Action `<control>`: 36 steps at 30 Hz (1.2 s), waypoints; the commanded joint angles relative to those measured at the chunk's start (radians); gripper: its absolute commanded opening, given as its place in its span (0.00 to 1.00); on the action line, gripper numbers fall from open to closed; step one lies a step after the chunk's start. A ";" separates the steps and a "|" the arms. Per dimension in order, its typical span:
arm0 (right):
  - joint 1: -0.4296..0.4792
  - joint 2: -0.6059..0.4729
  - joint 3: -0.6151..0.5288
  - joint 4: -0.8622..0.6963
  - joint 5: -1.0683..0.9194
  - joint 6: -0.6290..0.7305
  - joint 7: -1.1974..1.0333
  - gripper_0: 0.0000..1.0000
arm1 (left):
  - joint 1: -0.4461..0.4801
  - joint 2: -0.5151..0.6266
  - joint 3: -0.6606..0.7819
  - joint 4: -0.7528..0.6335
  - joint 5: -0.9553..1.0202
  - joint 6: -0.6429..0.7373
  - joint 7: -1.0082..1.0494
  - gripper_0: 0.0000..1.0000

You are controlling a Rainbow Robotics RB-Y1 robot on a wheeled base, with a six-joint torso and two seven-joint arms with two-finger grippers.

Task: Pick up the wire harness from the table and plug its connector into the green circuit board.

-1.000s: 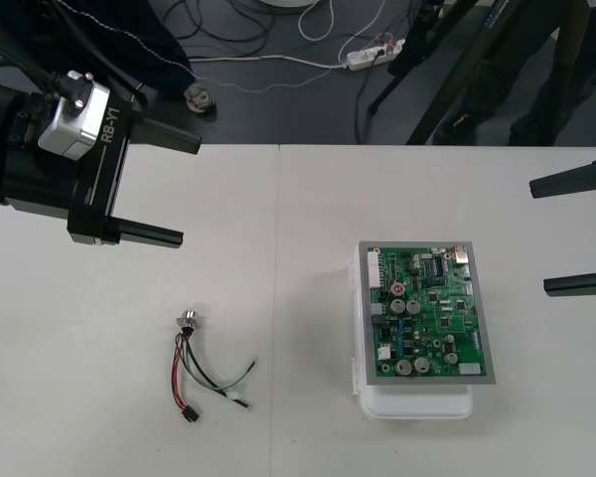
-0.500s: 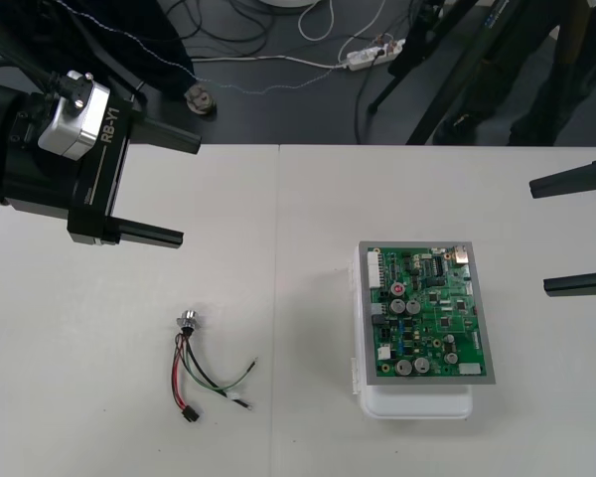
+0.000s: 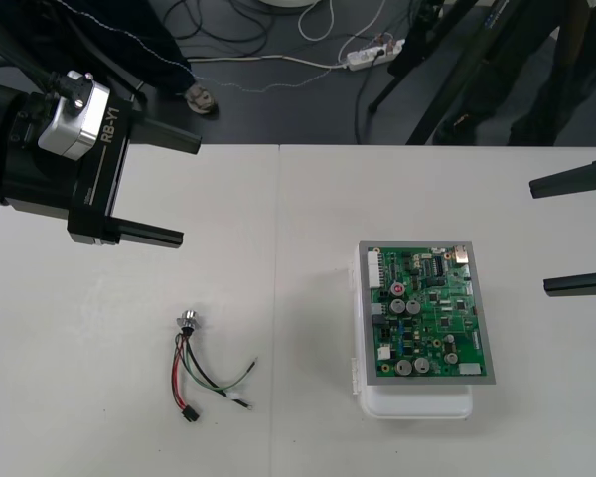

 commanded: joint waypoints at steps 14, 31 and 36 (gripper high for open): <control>0.007 0.049 0.058 -0.013 0.014 -0.003 0.049 1.00 | 0.021 0.007 -0.046 -0.012 -0.011 0.040 0.028 0.90; 0.097 0.049 -0.005 0.040 -0.220 -0.001 0.095 1.00 | 0.010 0.025 -0.032 -0.027 -0.129 -0.063 0.017 0.90; 0.139 0.049 -0.016 0.040 -0.282 -0.001 0.124 1.00 | 0.008 0.076 -0.032 -0.078 -0.229 -0.063 -0.003 0.90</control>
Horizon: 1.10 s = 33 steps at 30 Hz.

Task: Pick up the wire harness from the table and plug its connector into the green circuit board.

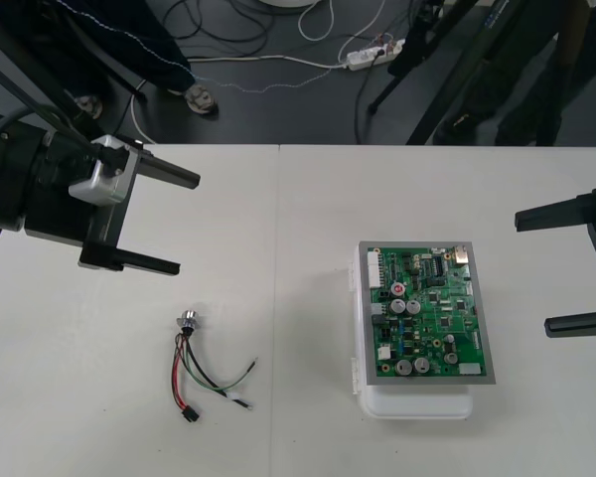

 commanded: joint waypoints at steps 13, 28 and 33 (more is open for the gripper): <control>0.116 0.136 -0.080 0.054 -0.122 -0.002 0.224 1.00 | -0.022 0.170 -0.008 -0.133 -0.229 -0.041 -0.332 0.90; 0.174 0.217 -0.076 0.054 -0.151 -0.002 0.219 1.00 | -0.335 0.255 -0.440 -0.146 -0.318 0.033 -0.745 0.90; 0.172 0.217 -0.073 0.054 -0.151 -0.002 0.216 1.00 | -0.463 0.246 -0.586 -0.142 -0.381 0.042 -0.817 0.90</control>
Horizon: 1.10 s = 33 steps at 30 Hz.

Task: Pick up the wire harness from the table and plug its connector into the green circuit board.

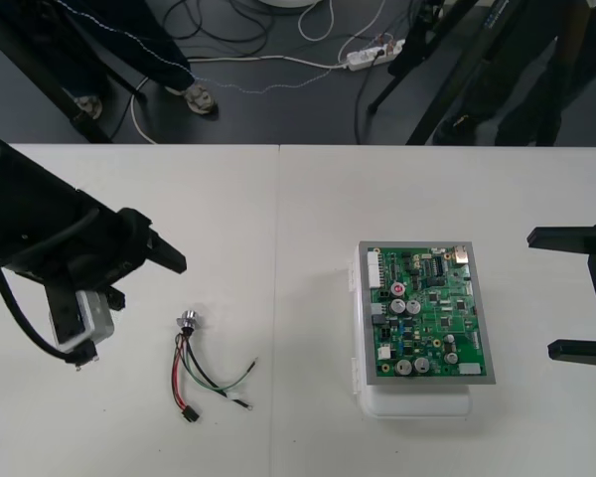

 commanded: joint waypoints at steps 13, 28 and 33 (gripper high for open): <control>-0.076 0.006 0.059 0.081 -0.017 -0.002 0.046 1.00 | -0.597 -0.102 -0.685 0.131 -0.104 0.129 -0.286 0.92; -0.157 -0.015 0.137 0.131 -0.017 -0.002 0.052 1.00 | -0.772 -0.305 -0.978 0.302 -0.127 0.212 -0.306 0.92; -0.169 -0.015 0.137 0.140 -0.017 -0.002 0.050 1.00 | -0.772 -0.360 -1.012 0.357 -0.140 0.221 -0.320 0.92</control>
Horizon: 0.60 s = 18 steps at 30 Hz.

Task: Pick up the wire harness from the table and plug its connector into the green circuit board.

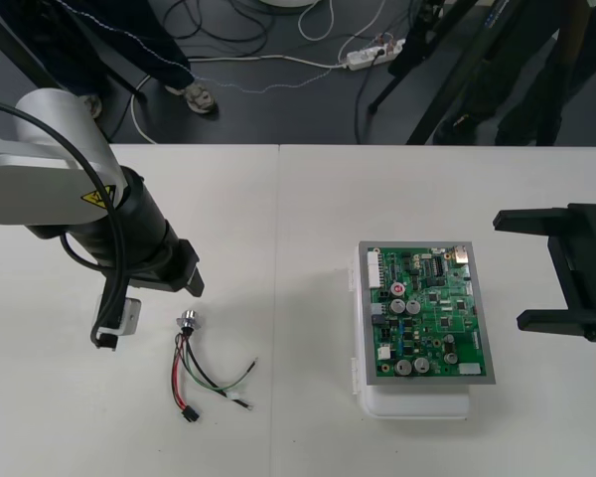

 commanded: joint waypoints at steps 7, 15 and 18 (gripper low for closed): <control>-0.041 -0.015 0.014 0.009 -0.005 -0.003 0.069 1.00 | -0.048 -0.122 -0.081 0.086 -0.026 0.076 -0.101 0.92; -0.055 -0.017 0.014 -0.011 -0.003 -0.003 0.116 1.00 | 0.010 -0.155 -0.121 0.147 -0.029 0.189 -0.106 0.91; -0.059 -0.017 0.014 -0.009 -0.005 -0.003 0.127 1.00 | 0.025 -0.155 -0.121 0.156 -0.037 0.222 -0.110 0.92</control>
